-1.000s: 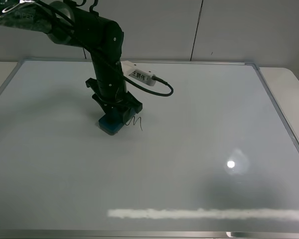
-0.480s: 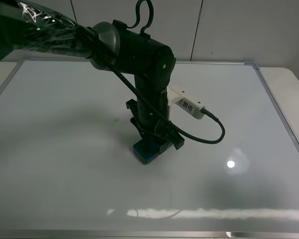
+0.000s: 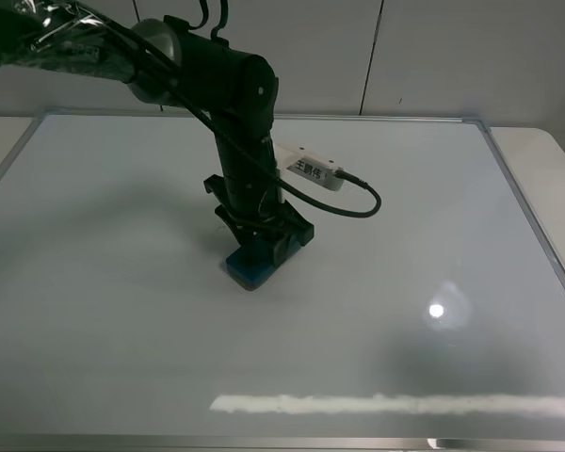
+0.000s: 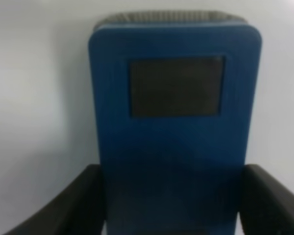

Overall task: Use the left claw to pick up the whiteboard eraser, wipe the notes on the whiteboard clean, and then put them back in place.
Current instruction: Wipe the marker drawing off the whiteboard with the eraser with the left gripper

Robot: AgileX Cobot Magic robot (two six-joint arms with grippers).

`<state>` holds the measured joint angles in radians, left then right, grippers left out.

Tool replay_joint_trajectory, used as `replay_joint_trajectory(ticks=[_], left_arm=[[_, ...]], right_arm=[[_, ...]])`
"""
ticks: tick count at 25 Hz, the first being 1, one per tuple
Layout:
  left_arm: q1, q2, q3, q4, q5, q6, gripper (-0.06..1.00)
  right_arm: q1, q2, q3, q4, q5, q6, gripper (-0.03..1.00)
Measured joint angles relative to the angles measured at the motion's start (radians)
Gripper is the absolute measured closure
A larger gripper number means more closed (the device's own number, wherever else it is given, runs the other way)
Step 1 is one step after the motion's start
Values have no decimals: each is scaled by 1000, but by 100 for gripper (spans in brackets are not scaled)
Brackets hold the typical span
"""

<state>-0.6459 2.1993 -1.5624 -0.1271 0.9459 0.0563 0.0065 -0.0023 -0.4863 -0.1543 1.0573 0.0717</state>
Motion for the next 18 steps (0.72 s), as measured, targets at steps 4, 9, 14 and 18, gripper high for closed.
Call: replay_joint_trajectory(ticks=[4,9,14,18], left_arm=[[100,-7,10,-17,-22,14,39],[226,-41,133,-76,-120,14,39],[320,-108,294,-71,-220,-11,39],[378,-183,392,-10,-268,-46,39]], right_arm=[[0,0,0,0,0,0,-2],[0,0,0,0,0,0,-2],[0,0,0,0,0,0,-2],[0,0,0,0,0,0,-2]])
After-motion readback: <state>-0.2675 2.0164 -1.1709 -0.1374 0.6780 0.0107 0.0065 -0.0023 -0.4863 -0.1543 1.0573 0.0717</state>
